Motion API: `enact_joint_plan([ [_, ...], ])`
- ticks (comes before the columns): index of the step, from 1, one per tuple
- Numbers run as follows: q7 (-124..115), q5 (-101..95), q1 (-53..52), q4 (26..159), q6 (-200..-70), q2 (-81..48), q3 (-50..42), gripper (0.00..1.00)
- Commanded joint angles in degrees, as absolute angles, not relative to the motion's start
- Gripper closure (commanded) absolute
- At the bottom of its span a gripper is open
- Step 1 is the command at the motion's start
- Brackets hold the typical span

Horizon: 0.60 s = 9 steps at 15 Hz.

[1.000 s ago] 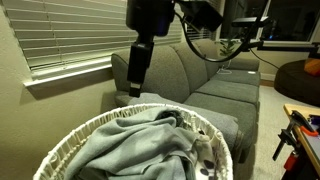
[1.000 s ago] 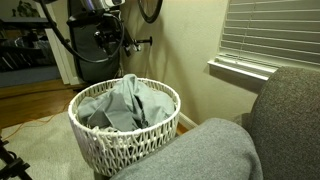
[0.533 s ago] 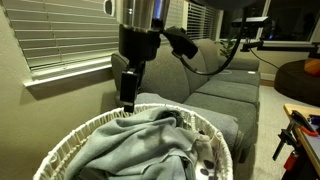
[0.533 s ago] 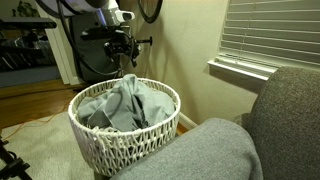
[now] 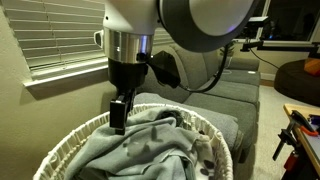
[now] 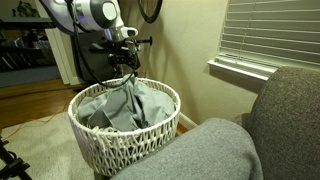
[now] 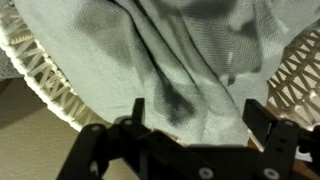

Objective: Put the green blanket in the basket on the couch

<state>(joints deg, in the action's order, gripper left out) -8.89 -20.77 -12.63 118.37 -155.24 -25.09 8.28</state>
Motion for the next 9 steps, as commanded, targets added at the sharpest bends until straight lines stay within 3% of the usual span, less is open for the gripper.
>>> enact_joint_plan([
  [1, -6.71, -19.15, -14.57, 116.53, -156.58, -28.23, 6.91, 0.0],
  [9, -3.72, -19.54, -16.09, 115.11, -156.07, -31.69, 6.61, 0.0],
])
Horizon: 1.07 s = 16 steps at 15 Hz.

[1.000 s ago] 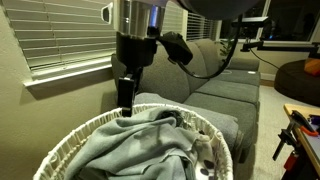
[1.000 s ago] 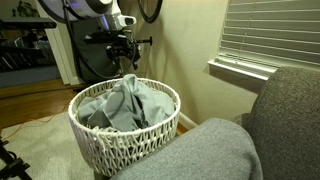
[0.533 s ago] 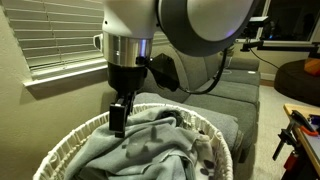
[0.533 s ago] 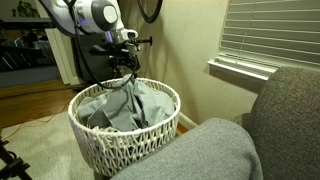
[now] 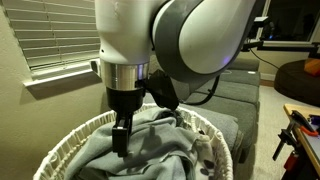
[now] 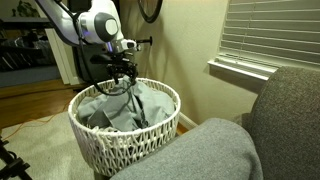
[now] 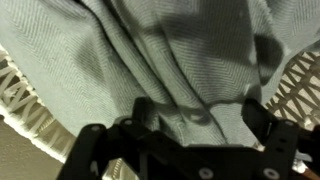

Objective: Put the green blanket in the basket on the couch

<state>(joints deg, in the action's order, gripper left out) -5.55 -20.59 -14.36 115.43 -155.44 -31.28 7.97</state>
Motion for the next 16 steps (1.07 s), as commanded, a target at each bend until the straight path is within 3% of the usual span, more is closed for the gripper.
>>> enact_joint_plan([
  [1, -3.52, -19.5, -16.19, 115.08, -156.06, -31.85, 6.64, 0.0],
  [11, -4.2, -19.35, -16.55, 116.15, -156.99, -32.71, 6.01, 0.0],
  [12, -4.35, -19.46, -16.61, 116.2, -157.06, -32.64, 5.79, 0.05],
  [13, -4.5, -19.57, -16.72, 116.21, -157.13, -32.65, 5.59, 0.26],
  [16, -5.03, -19.94, -17.19, 116.33, -157.13, -32.2, 4.79, 0.38],
])
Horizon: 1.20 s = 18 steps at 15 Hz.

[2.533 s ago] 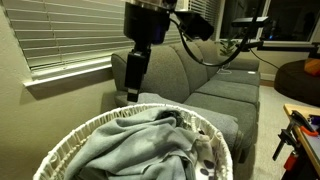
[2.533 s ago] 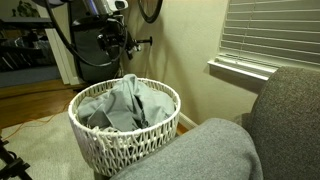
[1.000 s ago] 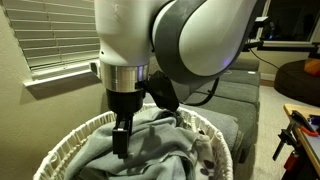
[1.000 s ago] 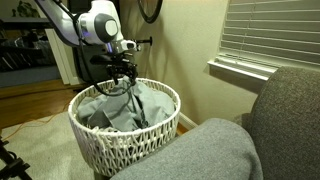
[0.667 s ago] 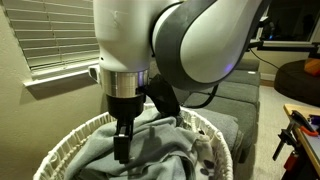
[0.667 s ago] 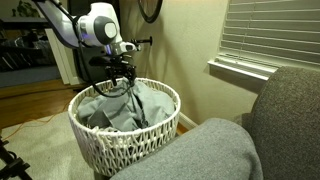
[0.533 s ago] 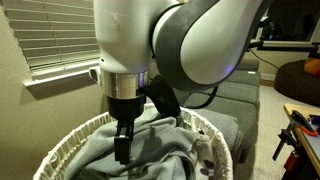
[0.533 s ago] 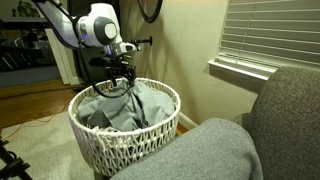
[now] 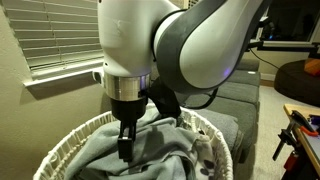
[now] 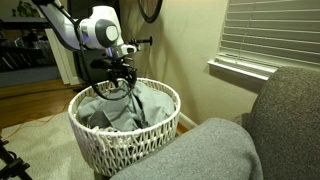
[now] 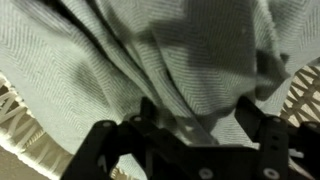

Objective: Put the green blanket in the basket on the couch

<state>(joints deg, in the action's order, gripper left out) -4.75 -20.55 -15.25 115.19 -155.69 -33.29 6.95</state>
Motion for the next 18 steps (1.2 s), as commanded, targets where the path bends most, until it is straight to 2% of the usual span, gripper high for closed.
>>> enact_joint_plan([
  [1, -5.06, -19.99, -17.3, 116.42, -157.18, -32.07, 4.57, 0.44],
  [8, -5.65, -20.1, -17.79, 117.1, -158.74, -31.71, 3.22, 0.92],
  [9, -5.7, -20.1, -17.83, 117.15, -158.9, -31.71, 3.09, 0.96],
  [11, -5.96, -20.08, -17.9, 117.46, -159.21, -31.48, 2.87, 1.0],
  [18, -10.24, -20.93, -19.52, 120.76, -159.54, -26.67, 0.02, 0.98],
])
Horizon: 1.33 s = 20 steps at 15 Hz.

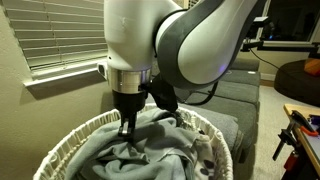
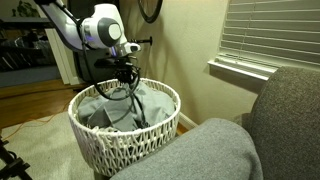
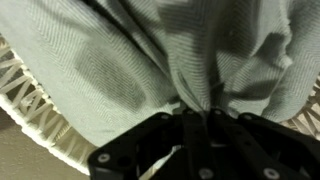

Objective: Put the green blanket in the basket on the couch

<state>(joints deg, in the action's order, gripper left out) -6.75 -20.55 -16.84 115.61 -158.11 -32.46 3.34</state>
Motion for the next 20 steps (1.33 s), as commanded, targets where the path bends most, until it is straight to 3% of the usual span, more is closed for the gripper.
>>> enact_joint_plan([
  [1, -11.51, -21.49, -20.18, 121.38, -159.28, -25.47, -0.97, 0.98],
  [13, -36.05, -40.44, -27.17, 130.83, -151.34, -9.18, -10.99, 0.98],
  [20, -40.19, -40.61, -16.92, 134.26, -145.07, -4.7, -2.74, 0.98],
])
